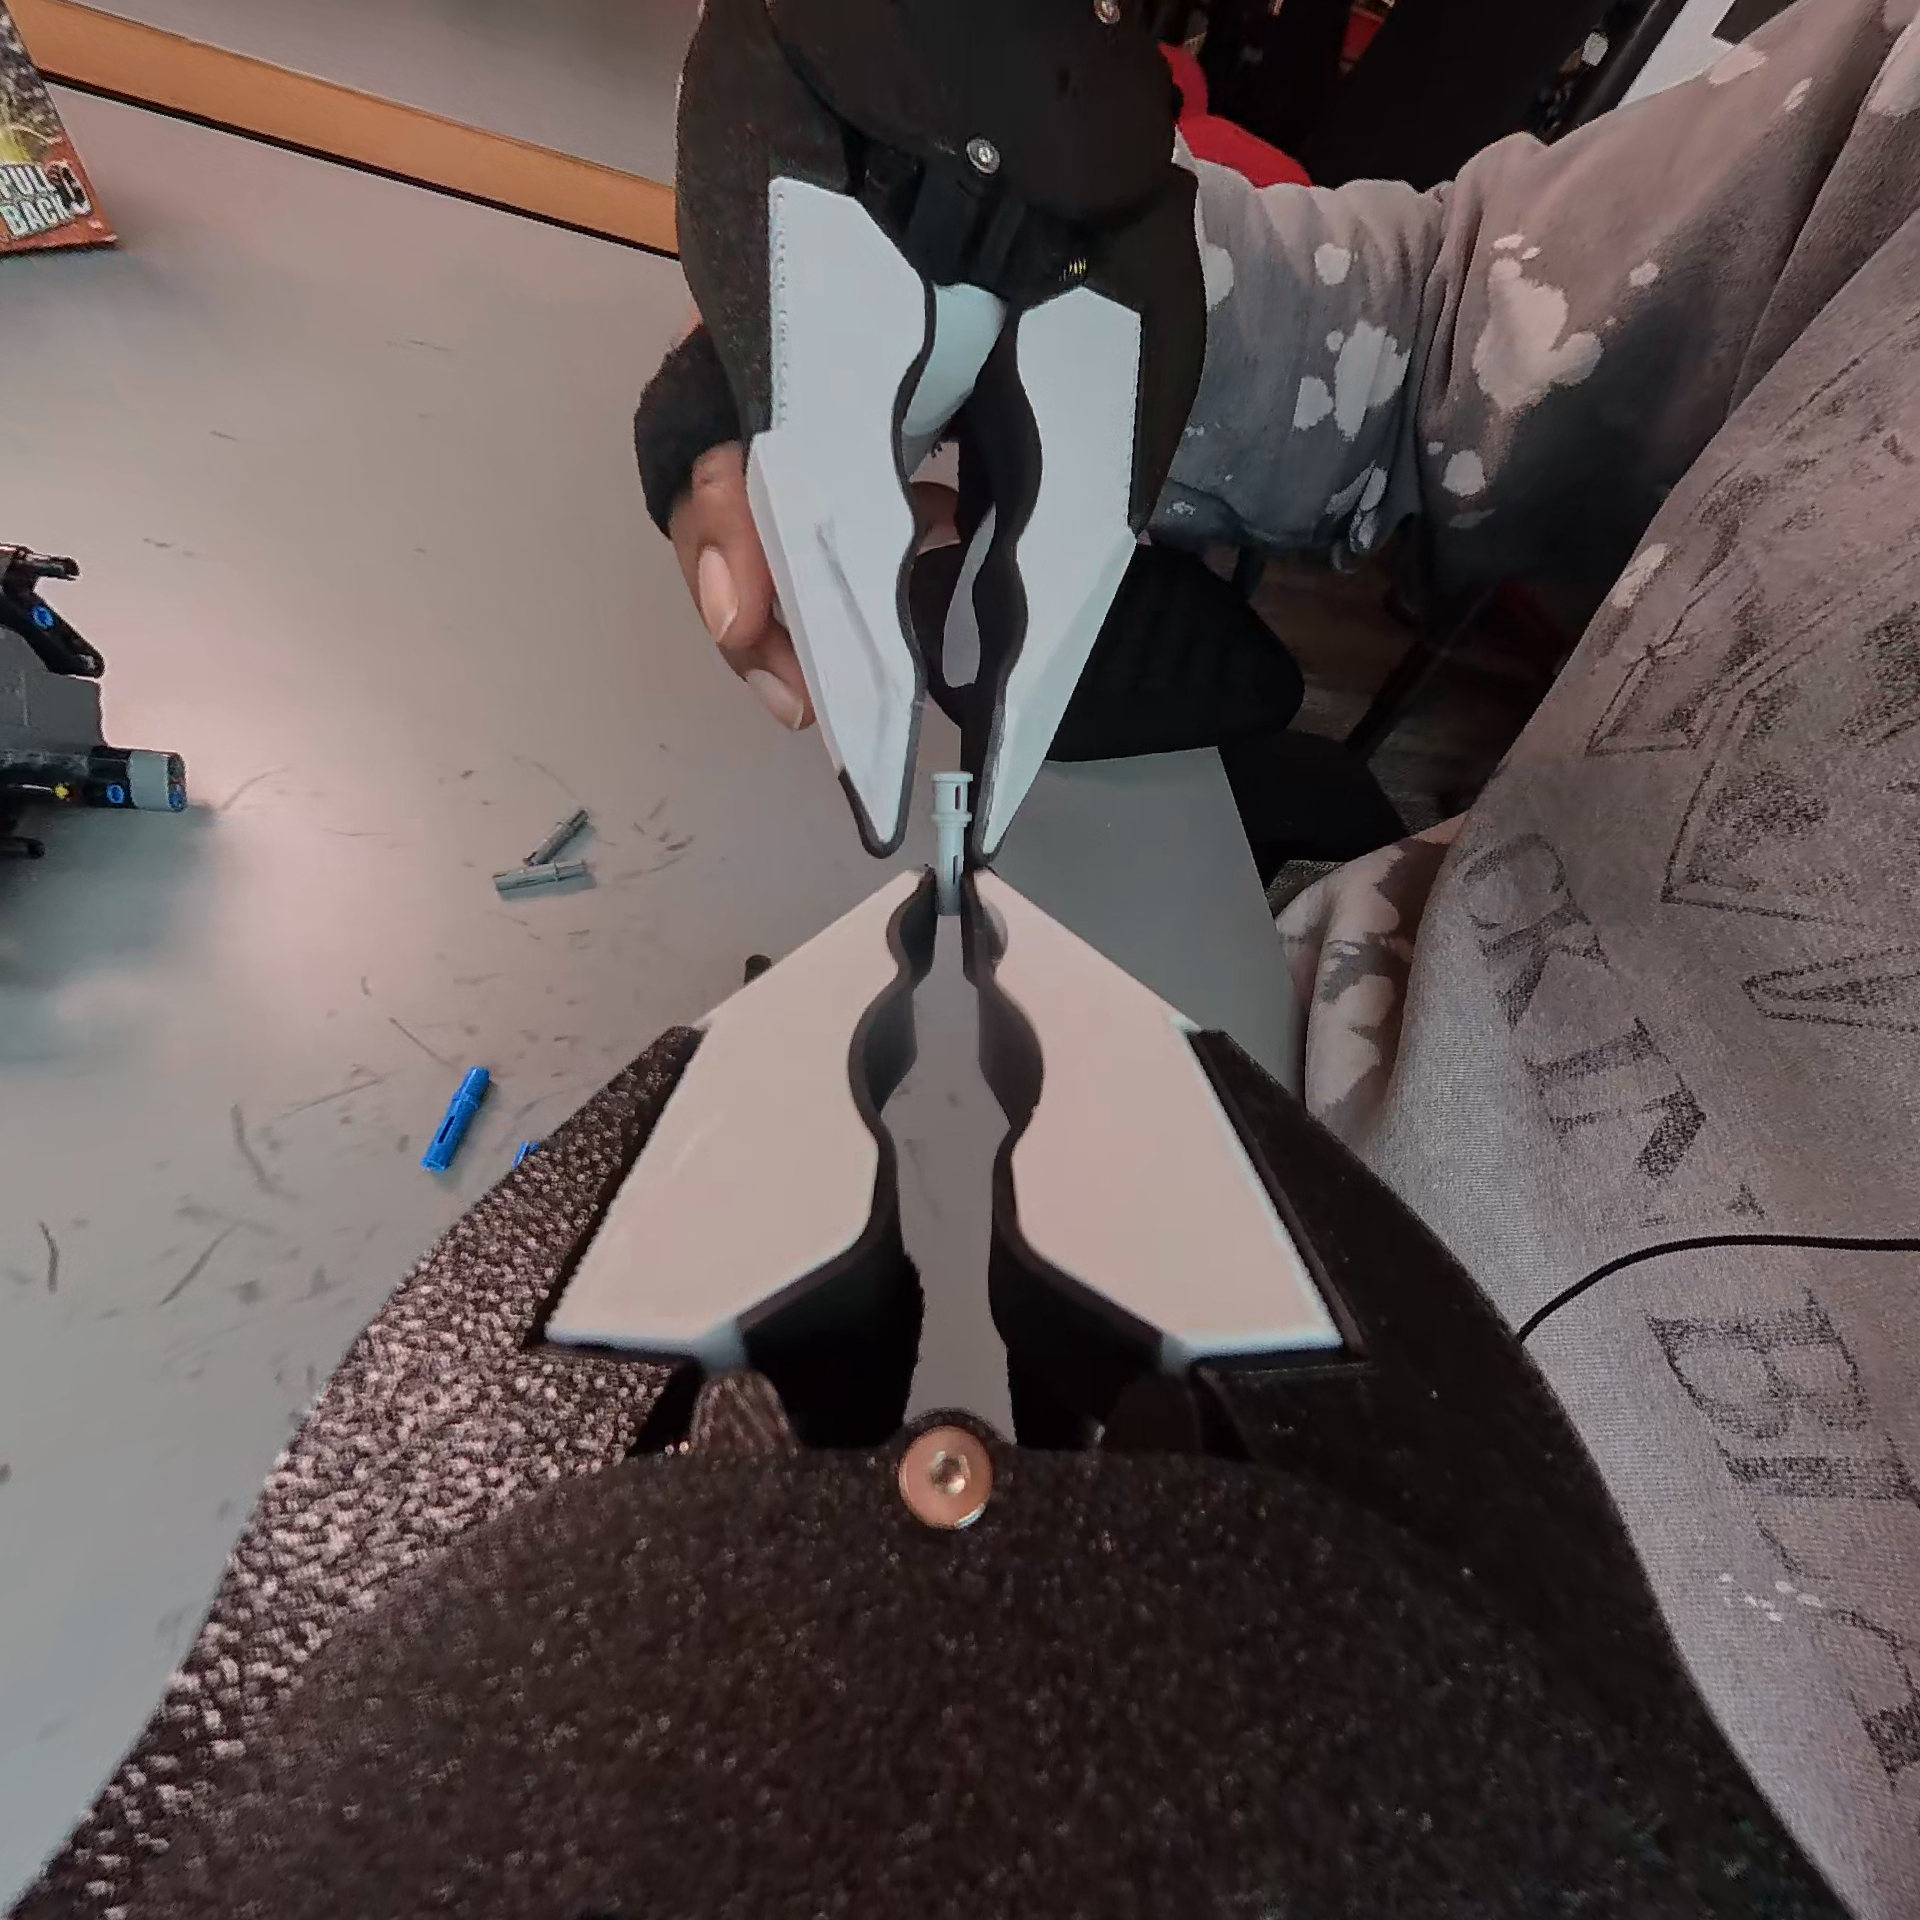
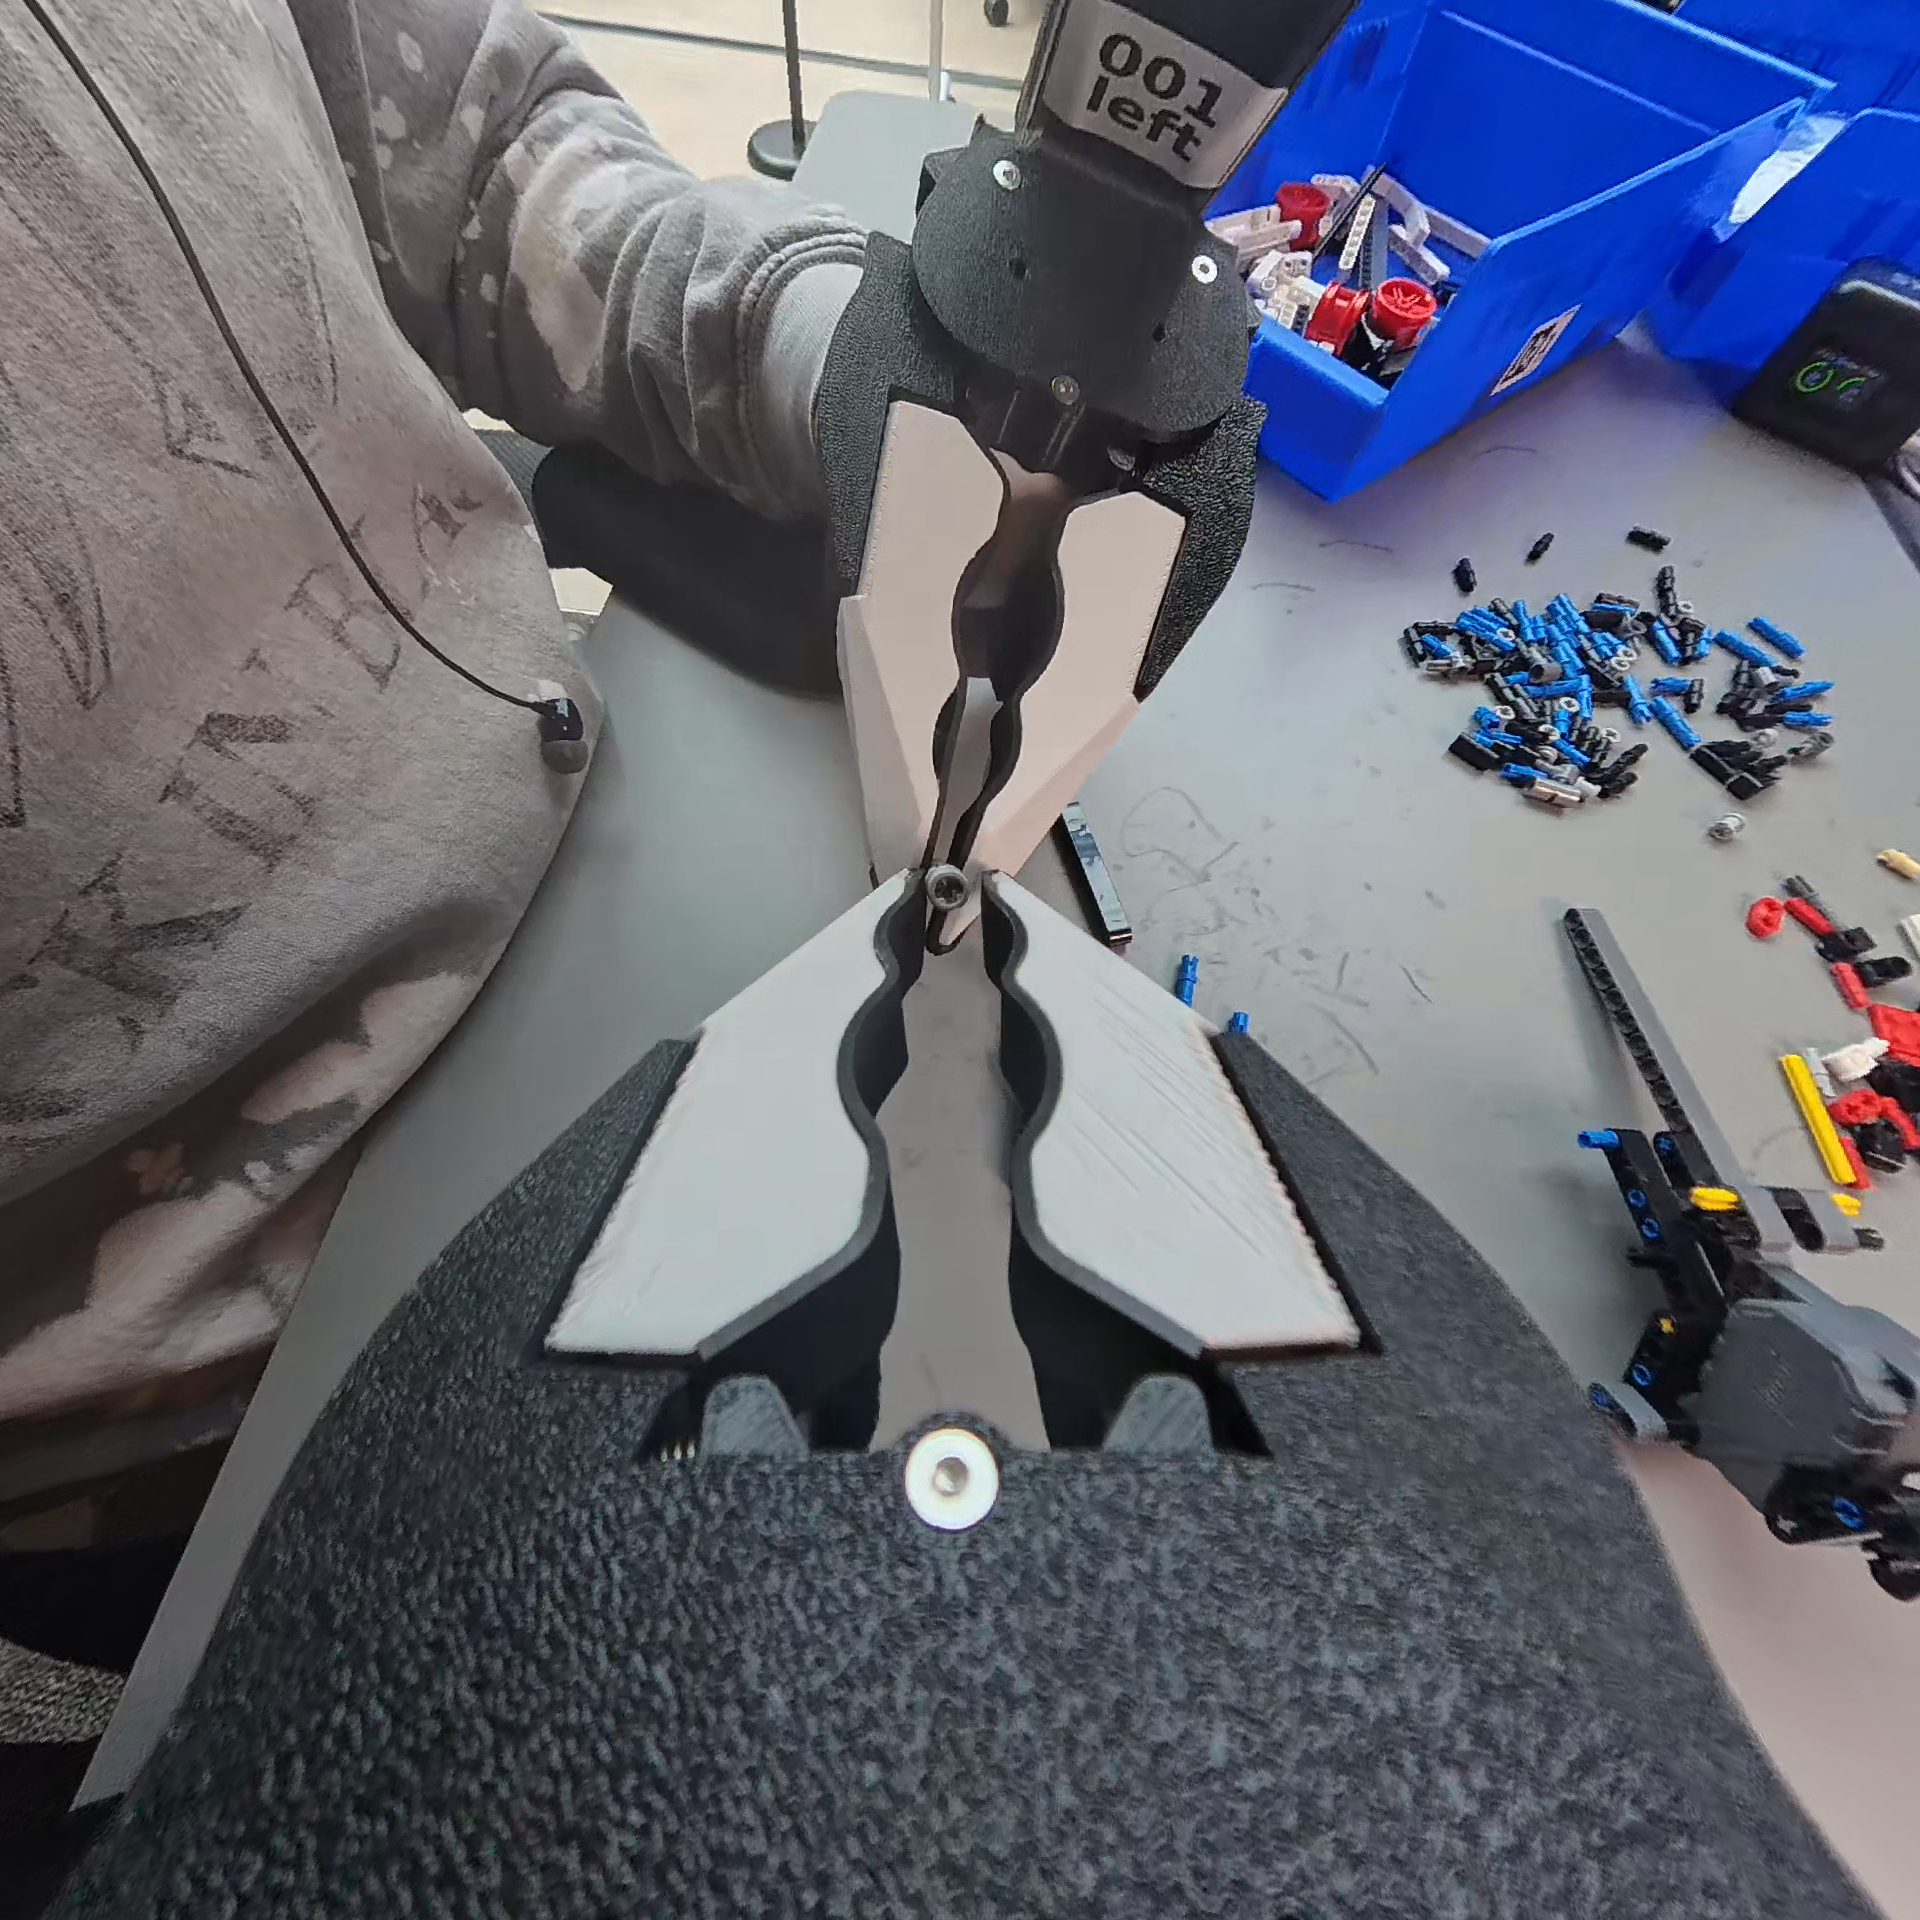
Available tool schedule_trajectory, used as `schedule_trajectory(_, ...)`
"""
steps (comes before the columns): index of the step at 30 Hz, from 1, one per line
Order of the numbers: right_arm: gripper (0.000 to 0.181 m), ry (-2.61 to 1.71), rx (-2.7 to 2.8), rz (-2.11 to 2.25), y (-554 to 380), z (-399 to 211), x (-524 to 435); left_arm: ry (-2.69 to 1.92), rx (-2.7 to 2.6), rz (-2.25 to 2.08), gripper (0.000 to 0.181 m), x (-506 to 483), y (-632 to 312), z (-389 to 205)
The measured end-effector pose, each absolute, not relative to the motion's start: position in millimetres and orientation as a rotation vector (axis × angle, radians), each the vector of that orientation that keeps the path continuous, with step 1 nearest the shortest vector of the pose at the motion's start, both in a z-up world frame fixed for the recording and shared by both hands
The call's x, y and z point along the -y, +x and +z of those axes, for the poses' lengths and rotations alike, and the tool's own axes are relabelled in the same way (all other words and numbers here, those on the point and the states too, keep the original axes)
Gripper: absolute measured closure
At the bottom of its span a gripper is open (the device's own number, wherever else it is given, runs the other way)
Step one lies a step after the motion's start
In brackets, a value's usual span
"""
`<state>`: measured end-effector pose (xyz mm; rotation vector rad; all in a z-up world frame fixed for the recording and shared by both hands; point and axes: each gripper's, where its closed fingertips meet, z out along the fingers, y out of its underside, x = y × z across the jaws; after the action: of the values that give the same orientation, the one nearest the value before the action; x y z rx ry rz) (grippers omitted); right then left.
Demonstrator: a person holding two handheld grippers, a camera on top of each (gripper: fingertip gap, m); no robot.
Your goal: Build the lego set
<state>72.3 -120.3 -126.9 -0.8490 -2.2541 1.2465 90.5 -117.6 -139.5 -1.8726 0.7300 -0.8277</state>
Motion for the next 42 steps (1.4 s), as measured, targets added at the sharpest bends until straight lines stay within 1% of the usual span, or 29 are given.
schedule_trajectory(5, 0.169, -0.828, 2.291, 1.226, 72, -127, 122, -1.879, -0.74, -0.839, 0.178, 120, 91, -140)
schedule_trajectory(15, 0.175, -0.64, 2.44, 1.029, 79, -139, 133, -1.933, -0.798, -0.863, 0.177, 128, 95, -152)
schedule_trajectory(19, 0.175, -0.731, 2.375, 1.083, 76, -135, 125, -1.915, -0.748, -0.854, 0.174, 123, 88, -146)
schedule_trajectory(23, 0.175, -0.808, 2.255, 1.197, 75, -128, 120, -1.885, -0.722, -0.833, 0.176, 120, 81, -138)
schedule_trajectory(40, 0.175, -0.788, 2.292, 1.128, 75, -137, 124, -1.908, -0.743, -0.819, 0.177, 121, 84, -143)
schedule_trajectory(41, 0.175, -0.797, 2.297, 1.117, 75, -137, 121, -1.916, -0.737, -0.802, 0.171, 119, 80, -144)
schedule_trajectory(42, 0.175, -0.814, 2.309, 1.074, 75, -139, 113, -1.938, -0.729, -0.76, 0.161, 116, 74, -148)
